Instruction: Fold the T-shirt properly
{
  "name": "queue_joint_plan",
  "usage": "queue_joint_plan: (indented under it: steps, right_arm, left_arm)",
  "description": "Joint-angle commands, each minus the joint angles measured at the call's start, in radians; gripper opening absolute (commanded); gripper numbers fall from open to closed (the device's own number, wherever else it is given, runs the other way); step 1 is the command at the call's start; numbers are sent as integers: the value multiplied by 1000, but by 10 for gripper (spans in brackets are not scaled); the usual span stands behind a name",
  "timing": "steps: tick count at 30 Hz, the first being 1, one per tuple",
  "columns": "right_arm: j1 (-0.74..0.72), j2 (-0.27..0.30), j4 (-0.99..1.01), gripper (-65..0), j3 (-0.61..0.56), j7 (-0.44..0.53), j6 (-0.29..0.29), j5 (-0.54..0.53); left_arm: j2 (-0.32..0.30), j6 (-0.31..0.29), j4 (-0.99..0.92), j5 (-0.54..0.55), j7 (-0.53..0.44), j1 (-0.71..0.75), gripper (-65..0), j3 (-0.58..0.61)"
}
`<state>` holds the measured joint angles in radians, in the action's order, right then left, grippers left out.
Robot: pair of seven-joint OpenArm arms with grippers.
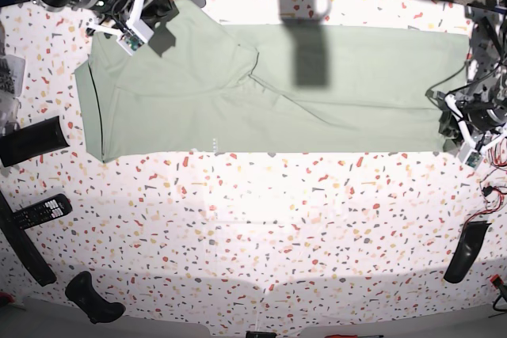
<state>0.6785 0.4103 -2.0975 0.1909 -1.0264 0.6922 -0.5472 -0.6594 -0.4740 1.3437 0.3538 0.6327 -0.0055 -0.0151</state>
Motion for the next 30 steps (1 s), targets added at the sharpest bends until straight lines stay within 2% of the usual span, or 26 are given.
queue_joint_plan:
  steps: [1,22,24,27,30]
  right_arm:
    - [1,8,-21,-650,5,13,6,-11]
    - [1,8,-21,-650,5,13,6,-11]
    - [1,8,-21,-650,5,13,6,-11]
    - [1,8,-21,-650,5,13,6,-11]
    - [1,8,-21,-650,5,13,6,-11]
  left_arm:
    - [-23,4,18,6,-22,-14,-524,-10]
    - [-23,4,19,6,-29,-14,-526,-10]
    - [-23,5,21,6,-29,-14,-551,-10]
    - [-23,4,29,6,-28,-14,-650,-10]
    - [-23,4,49,6,-16,-14,-650,-10]
